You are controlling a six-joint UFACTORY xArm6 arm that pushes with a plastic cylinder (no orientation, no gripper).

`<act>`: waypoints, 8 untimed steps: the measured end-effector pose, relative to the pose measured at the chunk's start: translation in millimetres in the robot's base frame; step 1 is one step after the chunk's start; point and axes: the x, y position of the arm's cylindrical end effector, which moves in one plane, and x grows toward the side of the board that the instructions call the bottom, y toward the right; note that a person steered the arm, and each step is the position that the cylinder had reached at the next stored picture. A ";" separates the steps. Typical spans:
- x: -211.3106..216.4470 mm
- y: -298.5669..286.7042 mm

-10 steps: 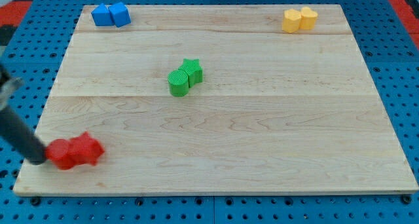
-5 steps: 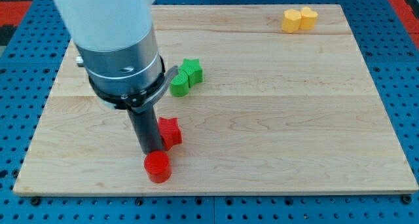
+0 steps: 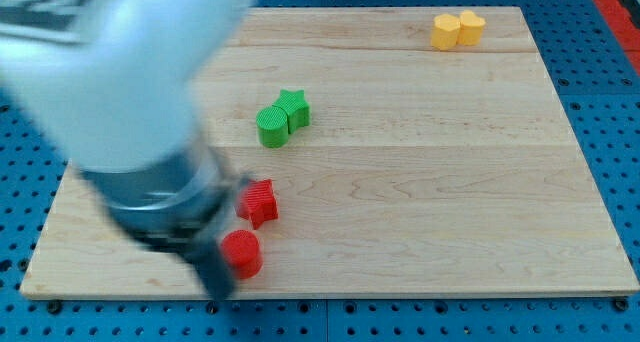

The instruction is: Push the red circle to the bottom right of the

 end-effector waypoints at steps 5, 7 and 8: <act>-56.0 -53.3; -57.4 43.4; -54.3 -36.5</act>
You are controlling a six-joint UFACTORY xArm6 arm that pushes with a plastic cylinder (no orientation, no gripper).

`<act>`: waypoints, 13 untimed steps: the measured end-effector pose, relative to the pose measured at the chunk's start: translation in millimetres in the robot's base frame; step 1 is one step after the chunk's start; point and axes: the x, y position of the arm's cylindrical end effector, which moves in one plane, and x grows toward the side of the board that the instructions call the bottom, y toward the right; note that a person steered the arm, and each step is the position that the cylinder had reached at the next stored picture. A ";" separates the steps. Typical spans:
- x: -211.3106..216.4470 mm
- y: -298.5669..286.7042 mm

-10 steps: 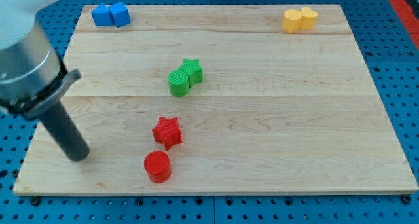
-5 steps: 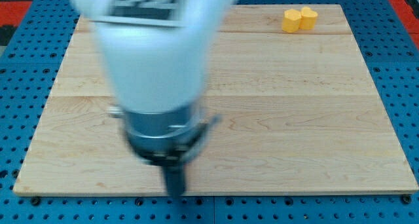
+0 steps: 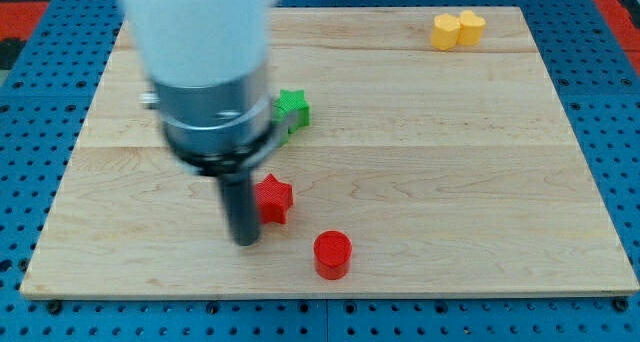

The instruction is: Push the red circle to the bottom right of the

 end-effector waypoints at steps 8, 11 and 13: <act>-40.9 201.8; -14.2 158.4; -3.0 259.8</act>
